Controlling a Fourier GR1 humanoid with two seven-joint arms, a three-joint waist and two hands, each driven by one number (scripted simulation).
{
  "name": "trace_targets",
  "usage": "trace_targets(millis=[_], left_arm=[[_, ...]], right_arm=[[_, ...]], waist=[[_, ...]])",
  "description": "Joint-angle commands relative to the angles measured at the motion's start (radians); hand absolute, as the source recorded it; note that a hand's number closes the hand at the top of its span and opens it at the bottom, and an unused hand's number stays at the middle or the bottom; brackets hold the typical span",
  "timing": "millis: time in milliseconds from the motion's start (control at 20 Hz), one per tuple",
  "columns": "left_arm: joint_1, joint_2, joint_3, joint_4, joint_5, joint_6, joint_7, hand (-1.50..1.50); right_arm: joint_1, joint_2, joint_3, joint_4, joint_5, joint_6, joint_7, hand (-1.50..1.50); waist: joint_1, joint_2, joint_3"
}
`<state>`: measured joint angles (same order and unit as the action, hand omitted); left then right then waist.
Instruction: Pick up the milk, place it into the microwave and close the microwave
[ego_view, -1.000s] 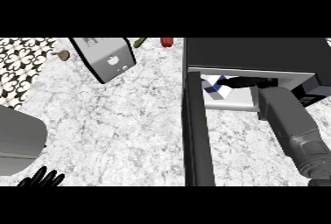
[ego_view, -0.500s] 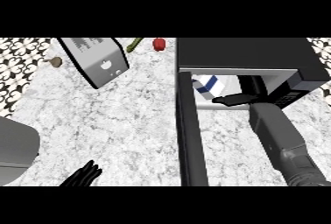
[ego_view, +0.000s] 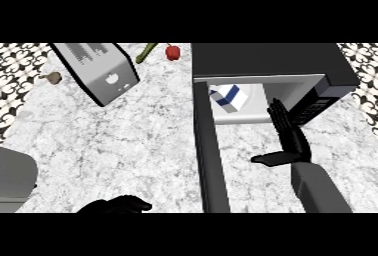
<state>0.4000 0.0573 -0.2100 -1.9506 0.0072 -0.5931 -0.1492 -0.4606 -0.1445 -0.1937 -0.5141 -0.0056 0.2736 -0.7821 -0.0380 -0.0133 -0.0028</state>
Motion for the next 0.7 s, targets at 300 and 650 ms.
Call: trace_targets(millis=[300,650], left_arm=[[-0.233,-0.047,-0.039,0.226,-0.157,0.077,0.0,1.5],[-0.375,-0.057,-0.141,0.391,-0.251,0.15,-0.051,1.5]], right_arm=[[0.482,-0.039,0.051,-0.425,-0.022,0.026,-0.03,-1.5],[0.797,-0.148,-0.019,-0.7,-0.161,0.183,0.002,-1.5]], waist=[[-0.017,0.005,-0.001],[-0.008,0.011,0.0]])
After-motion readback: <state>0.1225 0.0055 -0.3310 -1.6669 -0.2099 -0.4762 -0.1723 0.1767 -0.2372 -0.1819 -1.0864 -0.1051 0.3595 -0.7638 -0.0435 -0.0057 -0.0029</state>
